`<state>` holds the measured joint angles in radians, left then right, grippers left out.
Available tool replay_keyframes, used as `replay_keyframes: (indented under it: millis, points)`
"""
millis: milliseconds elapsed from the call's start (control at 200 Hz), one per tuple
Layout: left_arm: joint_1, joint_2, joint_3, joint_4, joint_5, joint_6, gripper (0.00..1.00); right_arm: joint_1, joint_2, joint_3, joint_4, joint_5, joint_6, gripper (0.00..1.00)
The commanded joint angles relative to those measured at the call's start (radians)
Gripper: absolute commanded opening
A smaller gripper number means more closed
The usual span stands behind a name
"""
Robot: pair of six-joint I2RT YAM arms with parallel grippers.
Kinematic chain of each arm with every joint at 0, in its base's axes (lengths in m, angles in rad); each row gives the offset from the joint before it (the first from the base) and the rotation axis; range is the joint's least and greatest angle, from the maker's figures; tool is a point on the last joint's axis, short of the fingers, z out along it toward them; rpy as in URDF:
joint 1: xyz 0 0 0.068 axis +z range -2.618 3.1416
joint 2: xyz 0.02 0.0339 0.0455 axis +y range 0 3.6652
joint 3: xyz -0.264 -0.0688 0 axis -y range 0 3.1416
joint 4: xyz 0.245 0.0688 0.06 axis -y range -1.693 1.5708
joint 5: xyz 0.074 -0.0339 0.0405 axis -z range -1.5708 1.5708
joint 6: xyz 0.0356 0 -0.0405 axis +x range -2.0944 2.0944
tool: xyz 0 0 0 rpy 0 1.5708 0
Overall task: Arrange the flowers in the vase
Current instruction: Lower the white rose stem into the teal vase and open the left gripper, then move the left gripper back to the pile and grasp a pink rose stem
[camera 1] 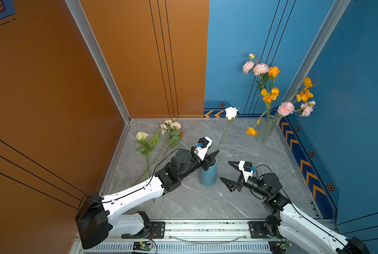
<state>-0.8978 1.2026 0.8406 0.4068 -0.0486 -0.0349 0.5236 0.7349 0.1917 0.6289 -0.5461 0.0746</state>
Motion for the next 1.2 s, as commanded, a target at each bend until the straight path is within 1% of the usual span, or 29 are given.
replay_keyframes:
  millis: [0,65,135,180,220,265,300,355,420,521,626,711,796,871,1011,1196]
  points:
    - [-0.003,-0.075,-0.018,-0.022,-0.039,0.017,0.51,-0.004,-0.013,0.018,0.020,0.002,0.004,1.00]
    - [0.002,-0.114,-0.003,-0.105,-0.115,0.036,0.53,-0.002,-0.015,0.018,0.016,0.002,0.000,1.00]
    - [0.029,-0.143,0.050,-0.272,-0.247,0.033,0.54,0.001,-0.014,0.020,0.014,0.002,-0.001,1.00]
    - [0.067,-0.149,0.095,-0.400,-0.324,0.008,0.55,0.004,-0.011,0.022,0.012,0.000,-0.004,1.00]
    - [0.126,-0.142,0.143,-0.534,-0.353,-0.033,0.55,0.006,-0.010,0.023,0.009,0.000,-0.005,1.00]
    - [0.210,-0.126,0.198,-0.699,-0.341,-0.092,0.54,0.009,-0.007,0.025,0.009,0.000,-0.009,1.00]
    - [0.285,-0.107,0.240,-0.796,-0.301,-0.123,0.54,0.011,-0.003,0.027,0.005,0.000,-0.011,1.00]
    - [0.396,-0.073,0.270,-0.912,-0.229,-0.152,0.53,0.015,0.001,0.030,0.003,-0.002,-0.015,1.00]
    - [0.511,-0.025,0.283,-1.002,-0.157,-0.162,0.53,0.019,0.002,0.032,-0.001,0.000,-0.019,1.00]
    - [0.650,0.059,0.264,-1.022,-0.079,-0.151,0.47,0.021,0.003,0.032,-0.005,0.005,-0.024,1.00]
    - [0.713,0.175,0.281,-0.997,-0.078,-0.126,0.45,0.024,0.008,0.034,-0.007,0.006,-0.028,1.00]
    - [0.735,0.301,0.350,-1.011,-0.087,-0.086,0.41,0.024,0.007,0.034,-0.011,0.005,-0.029,1.00]
    - [0.748,0.420,0.417,-1.047,-0.141,-0.055,0.39,0.025,0.005,0.036,-0.011,-0.008,-0.029,1.00]
    - [0.762,0.493,0.442,-1.051,-0.133,-0.022,0.39,0.029,0.003,0.038,-0.008,-0.031,-0.030,1.00]
    - [0.772,0.544,0.435,-1.040,-0.133,0.013,0.39,0.040,0.023,0.043,-0.008,-0.032,-0.046,1.00]
    - [0.811,0.577,0.445,-1.022,-0.079,0.017,0.39,0.051,0.073,0.061,-0.007,-0.074,-0.048,1.00]
